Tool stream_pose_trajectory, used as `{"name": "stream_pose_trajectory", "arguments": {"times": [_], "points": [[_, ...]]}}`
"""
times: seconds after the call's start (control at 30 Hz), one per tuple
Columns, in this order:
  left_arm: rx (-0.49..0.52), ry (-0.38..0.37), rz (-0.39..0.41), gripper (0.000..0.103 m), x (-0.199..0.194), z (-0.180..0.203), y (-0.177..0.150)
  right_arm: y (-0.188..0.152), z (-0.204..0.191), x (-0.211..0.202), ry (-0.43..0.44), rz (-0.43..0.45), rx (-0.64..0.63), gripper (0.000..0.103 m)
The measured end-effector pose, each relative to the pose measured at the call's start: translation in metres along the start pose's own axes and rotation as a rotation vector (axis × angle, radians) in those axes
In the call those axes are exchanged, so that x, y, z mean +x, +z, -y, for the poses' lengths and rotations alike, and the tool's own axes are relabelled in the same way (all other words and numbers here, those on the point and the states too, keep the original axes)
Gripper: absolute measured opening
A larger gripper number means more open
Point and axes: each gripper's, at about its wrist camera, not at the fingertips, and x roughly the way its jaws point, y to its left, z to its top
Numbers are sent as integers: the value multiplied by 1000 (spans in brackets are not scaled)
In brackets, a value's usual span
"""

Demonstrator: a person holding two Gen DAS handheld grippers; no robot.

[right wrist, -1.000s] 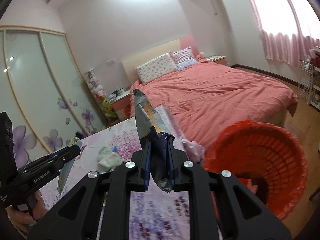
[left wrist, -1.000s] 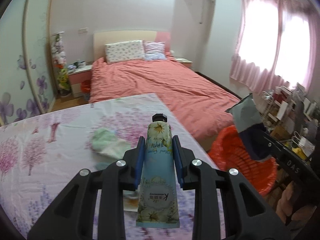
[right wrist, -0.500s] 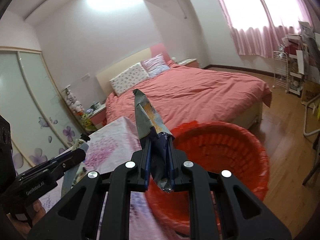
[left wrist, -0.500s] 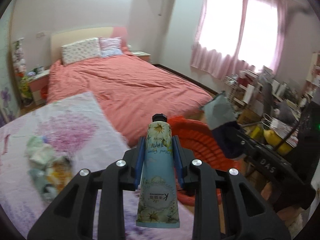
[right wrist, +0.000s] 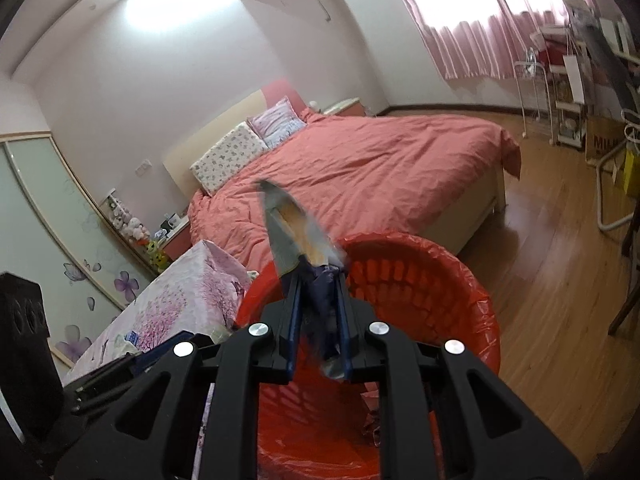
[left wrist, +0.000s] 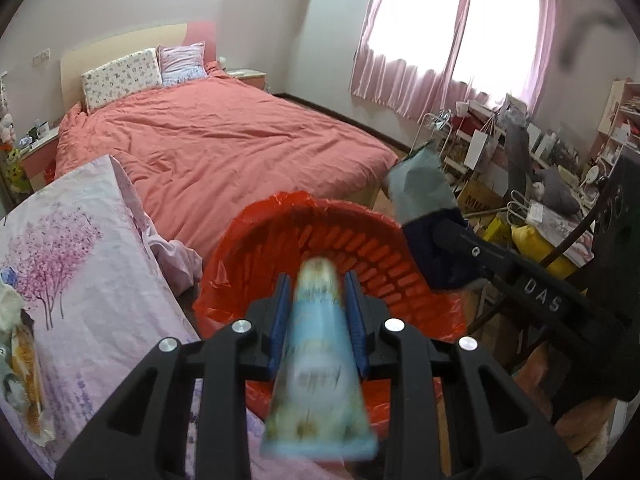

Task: Collect trash
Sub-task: 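Open both tools over the red basket to drop the tube and wrapper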

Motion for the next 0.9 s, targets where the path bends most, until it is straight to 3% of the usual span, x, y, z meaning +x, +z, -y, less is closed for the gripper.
{"name": "stream_pose_trajectory", "arguments": {"times": [0.03, 0.1, 0.2, 0.5, 0.9], "points": [[1, 4, -6, 31, 3, 1, 0, 0, 3, 2, 0, -8, 7, 19], [-4, 21, -21, 39, 10, -2, -1, 0, 10, 7, -1, -28, 28, 31], [-19, 47, -37, 43, 15, -9, -4, -3, 14, 6, -9, -32, 37, 37], [-18, 142, -15, 50, -7, -38, -12, -11, -3, 7, -64, -39, -65, 38], [-91, 316, 35, 57, -74, -113, -32, -27, -55, 9, -27, -90, -190, 38]]}}
